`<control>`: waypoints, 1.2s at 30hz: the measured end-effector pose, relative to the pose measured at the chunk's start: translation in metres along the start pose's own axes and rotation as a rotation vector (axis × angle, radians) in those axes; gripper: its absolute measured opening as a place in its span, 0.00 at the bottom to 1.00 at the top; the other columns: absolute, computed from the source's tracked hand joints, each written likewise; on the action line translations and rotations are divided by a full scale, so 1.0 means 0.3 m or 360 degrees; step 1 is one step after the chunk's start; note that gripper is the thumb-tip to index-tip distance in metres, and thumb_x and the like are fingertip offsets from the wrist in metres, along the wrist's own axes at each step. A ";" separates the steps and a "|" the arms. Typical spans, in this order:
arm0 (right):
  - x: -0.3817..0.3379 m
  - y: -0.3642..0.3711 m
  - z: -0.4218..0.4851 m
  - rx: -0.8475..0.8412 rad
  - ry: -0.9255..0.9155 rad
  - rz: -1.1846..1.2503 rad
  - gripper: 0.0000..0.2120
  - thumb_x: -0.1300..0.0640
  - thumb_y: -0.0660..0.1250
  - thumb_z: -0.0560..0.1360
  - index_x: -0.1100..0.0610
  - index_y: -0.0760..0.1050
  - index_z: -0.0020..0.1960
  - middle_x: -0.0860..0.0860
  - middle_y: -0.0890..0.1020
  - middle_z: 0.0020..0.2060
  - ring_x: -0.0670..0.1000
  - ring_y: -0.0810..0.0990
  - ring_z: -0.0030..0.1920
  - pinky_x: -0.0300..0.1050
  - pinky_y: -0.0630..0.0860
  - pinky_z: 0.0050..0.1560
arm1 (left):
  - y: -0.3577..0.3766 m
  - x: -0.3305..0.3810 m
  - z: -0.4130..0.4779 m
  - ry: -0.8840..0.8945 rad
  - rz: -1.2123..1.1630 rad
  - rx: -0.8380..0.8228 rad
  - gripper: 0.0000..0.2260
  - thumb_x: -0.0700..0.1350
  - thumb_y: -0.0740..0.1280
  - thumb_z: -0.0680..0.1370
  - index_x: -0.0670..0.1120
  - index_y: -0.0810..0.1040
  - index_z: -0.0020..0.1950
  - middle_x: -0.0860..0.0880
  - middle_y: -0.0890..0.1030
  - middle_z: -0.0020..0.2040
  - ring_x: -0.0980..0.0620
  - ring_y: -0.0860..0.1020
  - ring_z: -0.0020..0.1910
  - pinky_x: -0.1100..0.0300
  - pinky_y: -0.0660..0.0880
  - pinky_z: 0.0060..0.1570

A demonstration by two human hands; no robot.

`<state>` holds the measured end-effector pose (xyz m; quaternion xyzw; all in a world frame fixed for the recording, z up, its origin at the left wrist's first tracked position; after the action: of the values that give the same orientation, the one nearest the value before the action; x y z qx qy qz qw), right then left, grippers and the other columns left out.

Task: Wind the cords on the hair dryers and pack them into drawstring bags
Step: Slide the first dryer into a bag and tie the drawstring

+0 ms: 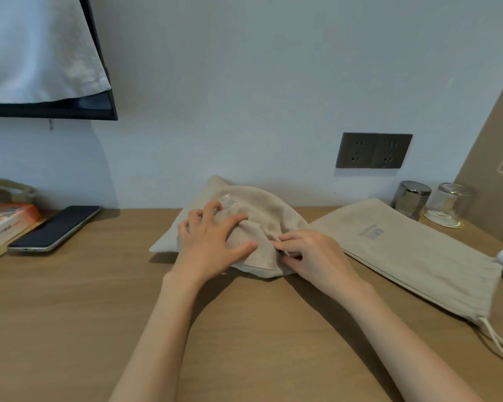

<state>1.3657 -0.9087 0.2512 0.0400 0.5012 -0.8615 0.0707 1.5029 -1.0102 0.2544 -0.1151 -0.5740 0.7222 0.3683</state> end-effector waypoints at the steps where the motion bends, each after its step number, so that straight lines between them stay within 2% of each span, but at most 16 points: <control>1: 0.015 0.005 0.004 0.0081 0.0006 -0.0022 0.15 0.60 0.72 0.72 0.46 0.82 0.56 0.44 0.84 0.51 0.49 0.82 0.51 0.49 0.80 0.42 | 0.006 -0.004 -0.004 -0.0017 0.0015 -0.0055 0.30 0.72 0.61 0.68 0.69 0.61 0.69 0.52 0.53 0.72 0.45 0.53 0.68 0.49 0.52 0.67; 2: 0.034 0.010 0.010 0.0152 0.0029 -0.0029 0.16 0.62 0.71 0.72 0.48 0.82 0.57 0.45 0.84 0.52 0.51 0.82 0.52 0.50 0.80 0.44 | 0.014 -0.004 -0.009 -0.0017 0.0043 -0.0109 0.35 0.72 0.64 0.66 0.69 0.58 0.70 0.52 0.50 0.72 0.44 0.52 0.68 0.49 0.51 0.67; 4: 0.081 0.039 0.032 0.0206 0.0092 -0.0005 0.18 0.65 0.67 0.74 0.50 0.80 0.60 0.46 0.82 0.58 0.52 0.80 0.58 0.52 0.78 0.55 | 0.027 -0.002 -0.012 0.0000 0.0110 -0.0160 0.41 0.69 0.69 0.64 0.69 0.52 0.72 0.53 0.46 0.74 0.44 0.50 0.70 0.49 0.50 0.68; 7: 0.141 0.096 0.067 0.0076 0.0285 0.0203 0.19 0.63 0.59 0.79 0.50 0.73 0.67 0.45 0.75 0.66 0.48 0.72 0.67 0.51 0.58 0.74 | 0.029 -0.001 0.005 0.0013 0.0117 -0.0005 0.36 0.61 0.69 0.71 0.68 0.51 0.73 0.52 0.46 0.76 0.44 0.51 0.71 0.50 0.51 0.67; 9: 0.146 0.129 0.085 -0.0053 0.0336 0.0268 0.20 0.58 0.53 0.82 0.50 0.67 0.72 0.45 0.69 0.71 0.45 0.64 0.72 0.47 0.47 0.76 | 0.033 -0.010 0.013 0.0002 0.0085 0.0133 0.32 0.57 0.66 0.75 0.67 0.52 0.74 0.53 0.47 0.77 0.45 0.51 0.71 0.51 0.50 0.66; 12: 0.135 0.174 0.099 -0.0198 0.0291 0.0220 0.21 0.54 0.48 0.83 0.50 0.57 0.77 0.44 0.60 0.75 0.42 0.53 0.75 0.44 0.41 0.75 | 0.040 -0.036 0.023 -0.0003 -0.0009 0.0320 0.31 0.51 0.67 0.76 0.64 0.55 0.75 0.51 0.50 0.78 0.45 0.53 0.72 0.50 0.50 0.66; 14: 0.139 0.188 0.109 -0.0216 0.0278 0.0206 0.22 0.52 0.47 0.84 0.48 0.54 0.77 0.43 0.58 0.76 0.41 0.51 0.75 0.44 0.42 0.75 | 0.054 -0.055 0.033 -0.0038 -0.0049 0.0366 0.32 0.49 0.67 0.77 0.63 0.55 0.75 0.50 0.49 0.78 0.45 0.52 0.74 0.50 0.50 0.68; 17: 0.149 0.190 0.124 -0.0180 0.0267 0.0245 0.21 0.51 0.48 0.84 0.47 0.55 0.77 0.42 0.58 0.75 0.41 0.52 0.75 0.48 0.49 0.76 | 0.068 -0.065 0.047 -0.0063 -0.0071 0.0441 0.33 0.45 0.68 0.76 0.61 0.56 0.76 0.48 0.51 0.78 0.44 0.52 0.76 0.48 0.51 0.70; 21: 0.157 0.177 0.124 -0.0065 0.0286 0.0289 0.20 0.51 0.52 0.83 0.49 0.63 0.74 0.44 0.64 0.73 0.43 0.58 0.74 0.44 0.55 0.74 | 0.074 -0.070 0.060 -0.0005 -0.0060 0.0509 0.35 0.41 0.72 0.73 0.56 0.61 0.75 0.44 0.57 0.77 0.38 0.57 0.74 0.44 0.56 0.70; 23: 0.156 0.138 0.116 0.0130 0.0282 0.0284 0.17 0.53 0.57 0.82 0.51 0.71 0.70 0.45 0.72 0.68 0.44 0.66 0.70 0.42 0.63 0.70 | 0.078 -0.071 0.060 0.0006 -0.0049 0.0490 0.36 0.42 0.72 0.72 0.55 0.60 0.76 0.43 0.56 0.77 0.38 0.56 0.74 0.42 0.55 0.72; 25: 0.150 0.088 0.100 0.0364 0.0252 0.0208 0.14 0.58 0.61 0.79 0.53 0.77 0.62 0.46 0.78 0.61 0.46 0.72 0.63 0.45 0.71 0.63 | 0.081 -0.061 0.057 0.0031 -0.0040 0.0449 0.36 0.47 0.72 0.72 0.56 0.58 0.76 0.44 0.53 0.78 0.39 0.52 0.76 0.42 0.49 0.73; 27: 0.150 0.043 0.073 0.0553 0.0289 0.0108 0.12 0.62 0.64 0.75 0.54 0.79 0.57 0.47 0.80 0.55 0.48 0.74 0.58 0.44 0.71 0.57 | 0.077 -0.028 0.050 0.0090 -0.0053 0.0435 0.36 0.51 0.71 0.73 0.55 0.57 0.76 0.46 0.51 0.78 0.42 0.49 0.77 0.43 0.44 0.73; 29: 0.165 0.005 0.034 0.0665 0.0403 0.0004 0.12 0.64 0.66 0.73 0.54 0.79 0.54 0.48 0.80 0.52 0.50 0.74 0.55 0.41 0.67 0.53 | 0.061 0.030 0.039 0.0201 -0.0077 0.0474 0.34 0.51 0.70 0.73 0.54 0.59 0.76 0.47 0.53 0.78 0.43 0.48 0.77 0.43 0.42 0.73; 32: 0.222 -0.018 -0.036 0.0558 0.0619 -0.0233 0.13 0.62 0.67 0.72 0.56 0.78 0.55 0.52 0.79 0.54 0.54 0.74 0.56 0.46 0.67 0.58 | 0.059 0.133 0.018 0.0392 -0.0066 0.0510 0.31 0.48 0.68 0.75 0.53 0.60 0.76 0.48 0.54 0.78 0.45 0.48 0.77 0.46 0.40 0.72; 34: 0.286 -0.017 -0.100 0.0343 0.0829 -0.0387 0.15 0.58 0.66 0.73 0.57 0.76 0.60 0.54 0.77 0.59 0.57 0.72 0.61 0.52 0.65 0.64 | 0.070 0.192 0.002 0.0502 -0.0067 0.0500 0.31 0.46 0.68 0.75 0.53 0.61 0.75 0.48 0.58 0.77 0.44 0.53 0.77 0.45 0.44 0.73; 36: 0.346 -0.022 -0.174 0.0125 0.1031 -0.0432 0.15 0.52 0.62 0.77 0.53 0.75 0.63 0.53 0.73 0.64 0.57 0.68 0.65 0.53 0.62 0.66 | 0.091 0.236 -0.018 0.0581 -0.0056 0.0452 0.30 0.45 0.68 0.74 0.52 0.62 0.75 0.47 0.61 0.76 0.44 0.57 0.76 0.41 0.50 0.73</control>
<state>1.2621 -0.8686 0.2164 0.2469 0.4649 -0.8243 -0.2086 1.4454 -0.9611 0.2461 -0.1808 -0.3924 0.7563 0.4913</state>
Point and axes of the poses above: each hand's wrist, its own z-axis towards the middle knuckle, its own y-axis out of the palm, x = y × z, the point moved 8 cm from there along z, towards the middle knuckle
